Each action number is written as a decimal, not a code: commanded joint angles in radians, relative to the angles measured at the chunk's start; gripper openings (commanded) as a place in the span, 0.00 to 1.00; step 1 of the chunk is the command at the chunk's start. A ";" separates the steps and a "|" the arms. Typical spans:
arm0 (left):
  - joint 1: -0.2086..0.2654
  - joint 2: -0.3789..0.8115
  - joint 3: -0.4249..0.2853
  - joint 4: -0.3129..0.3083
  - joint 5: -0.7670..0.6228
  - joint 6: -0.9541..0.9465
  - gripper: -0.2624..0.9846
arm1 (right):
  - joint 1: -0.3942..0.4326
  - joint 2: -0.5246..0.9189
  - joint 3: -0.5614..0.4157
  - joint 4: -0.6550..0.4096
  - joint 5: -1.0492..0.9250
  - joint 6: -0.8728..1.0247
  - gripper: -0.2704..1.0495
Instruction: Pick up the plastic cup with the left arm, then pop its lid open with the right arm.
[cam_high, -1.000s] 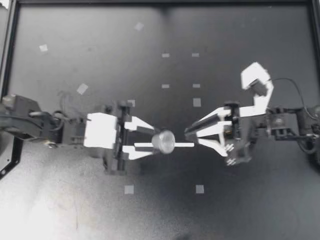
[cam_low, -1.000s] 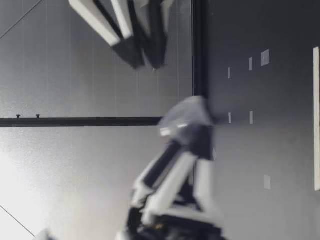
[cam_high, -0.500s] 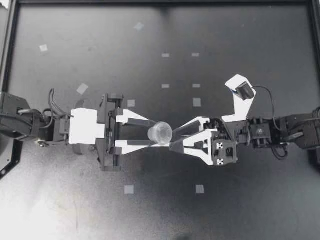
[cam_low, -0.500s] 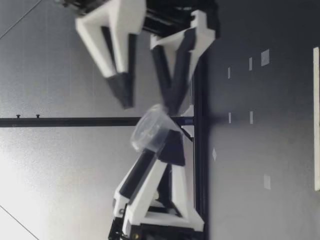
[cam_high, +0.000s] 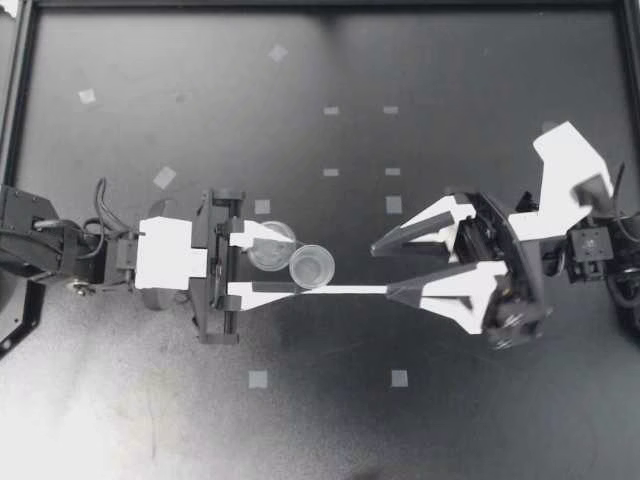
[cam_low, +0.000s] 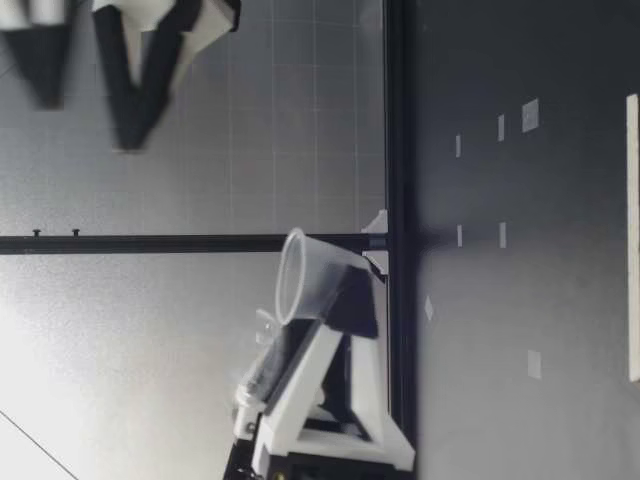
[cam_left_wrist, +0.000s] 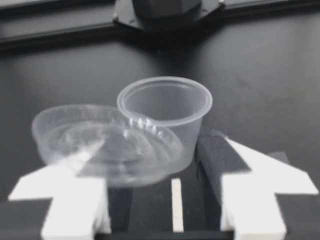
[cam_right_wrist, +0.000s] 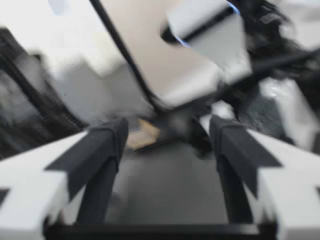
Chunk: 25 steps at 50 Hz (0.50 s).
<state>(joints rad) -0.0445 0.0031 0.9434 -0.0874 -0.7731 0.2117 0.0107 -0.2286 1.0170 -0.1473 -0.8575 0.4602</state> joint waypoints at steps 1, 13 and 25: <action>0.002 -0.017 -0.017 0.002 -0.006 -0.003 0.35 | -0.006 -0.031 -0.014 -0.002 0.101 -0.120 0.71; 0.002 -0.008 -0.018 0.002 -0.006 -0.041 0.35 | -0.006 0.011 -0.005 0.000 0.173 -0.451 0.71; 0.002 -0.006 -0.020 0.002 -0.005 -0.041 0.35 | -0.006 0.038 -0.006 0.002 0.141 -0.454 0.71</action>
<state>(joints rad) -0.0460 0.0092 0.9419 -0.0874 -0.7731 0.1703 0.0107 -0.1825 1.0216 -0.1473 -0.7026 0.0046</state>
